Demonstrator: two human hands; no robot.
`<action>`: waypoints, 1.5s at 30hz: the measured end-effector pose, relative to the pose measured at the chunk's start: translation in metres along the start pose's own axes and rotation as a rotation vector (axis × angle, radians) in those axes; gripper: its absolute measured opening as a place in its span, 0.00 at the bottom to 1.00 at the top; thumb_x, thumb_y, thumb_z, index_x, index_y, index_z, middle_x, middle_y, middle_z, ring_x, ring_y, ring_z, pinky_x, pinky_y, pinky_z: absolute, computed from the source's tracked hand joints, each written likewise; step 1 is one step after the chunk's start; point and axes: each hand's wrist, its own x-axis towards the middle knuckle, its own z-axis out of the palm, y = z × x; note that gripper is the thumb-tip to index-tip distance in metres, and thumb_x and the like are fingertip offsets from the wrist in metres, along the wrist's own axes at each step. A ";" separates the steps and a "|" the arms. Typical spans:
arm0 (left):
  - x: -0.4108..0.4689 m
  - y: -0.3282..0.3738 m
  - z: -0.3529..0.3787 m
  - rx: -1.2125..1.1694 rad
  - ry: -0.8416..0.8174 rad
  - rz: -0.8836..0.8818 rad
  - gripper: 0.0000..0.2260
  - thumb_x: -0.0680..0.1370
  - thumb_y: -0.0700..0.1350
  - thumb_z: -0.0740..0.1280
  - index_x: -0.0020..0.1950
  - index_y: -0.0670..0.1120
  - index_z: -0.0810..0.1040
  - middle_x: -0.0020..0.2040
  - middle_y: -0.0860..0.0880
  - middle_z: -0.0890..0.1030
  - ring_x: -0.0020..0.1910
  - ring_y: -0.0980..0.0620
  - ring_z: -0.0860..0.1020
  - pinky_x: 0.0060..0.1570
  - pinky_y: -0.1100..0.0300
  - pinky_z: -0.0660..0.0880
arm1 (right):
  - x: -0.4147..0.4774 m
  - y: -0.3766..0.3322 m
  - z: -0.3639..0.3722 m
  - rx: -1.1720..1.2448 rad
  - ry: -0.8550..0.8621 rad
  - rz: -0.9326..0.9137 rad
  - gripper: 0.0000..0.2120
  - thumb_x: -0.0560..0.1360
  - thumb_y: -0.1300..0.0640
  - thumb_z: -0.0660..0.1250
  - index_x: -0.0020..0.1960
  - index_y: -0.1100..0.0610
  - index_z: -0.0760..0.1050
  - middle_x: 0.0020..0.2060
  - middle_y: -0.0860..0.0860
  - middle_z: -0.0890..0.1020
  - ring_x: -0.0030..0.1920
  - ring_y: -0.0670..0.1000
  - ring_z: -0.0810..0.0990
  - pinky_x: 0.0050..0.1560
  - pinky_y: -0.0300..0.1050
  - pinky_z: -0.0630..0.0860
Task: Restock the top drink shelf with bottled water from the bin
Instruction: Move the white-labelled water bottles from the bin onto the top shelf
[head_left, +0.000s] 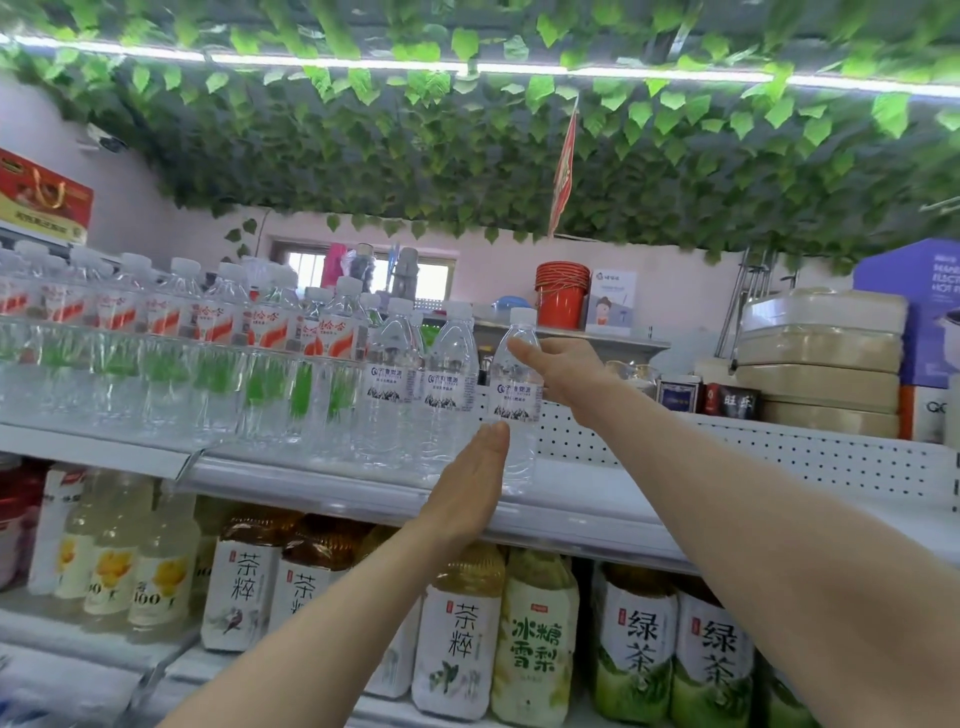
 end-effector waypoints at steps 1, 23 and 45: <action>-0.002 0.003 -0.002 -0.017 0.012 0.005 0.36 0.77 0.72 0.45 0.81 0.57 0.54 0.80 0.58 0.55 0.78 0.58 0.54 0.71 0.61 0.49 | -0.005 -0.002 0.001 -0.024 0.015 -0.002 0.29 0.73 0.39 0.74 0.67 0.56 0.79 0.60 0.54 0.83 0.60 0.57 0.81 0.67 0.60 0.76; -0.126 0.029 -0.052 0.373 0.196 0.043 0.28 0.80 0.62 0.60 0.76 0.50 0.65 0.75 0.43 0.66 0.74 0.42 0.65 0.70 0.47 0.64 | -0.223 -0.017 -0.026 -0.631 0.063 -0.012 0.33 0.74 0.45 0.76 0.74 0.50 0.69 0.72 0.52 0.73 0.71 0.55 0.72 0.66 0.49 0.69; -0.354 -0.208 0.018 0.500 -0.169 -0.451 0.26 0.77 0.57 0.69 0.72 0.51 0.71 0.69 0.43 0.70 0.67 0.42 0.70 0.63 0.49 0.72 | -0.436 0.235 0.082 -0.832 -0.416 0.491 0.37 0.72 0.46 0.77 0.77 0.51 0.66 0.71 0.55 0.74 0.69 0.58 0.72 0.64 0.49 0.72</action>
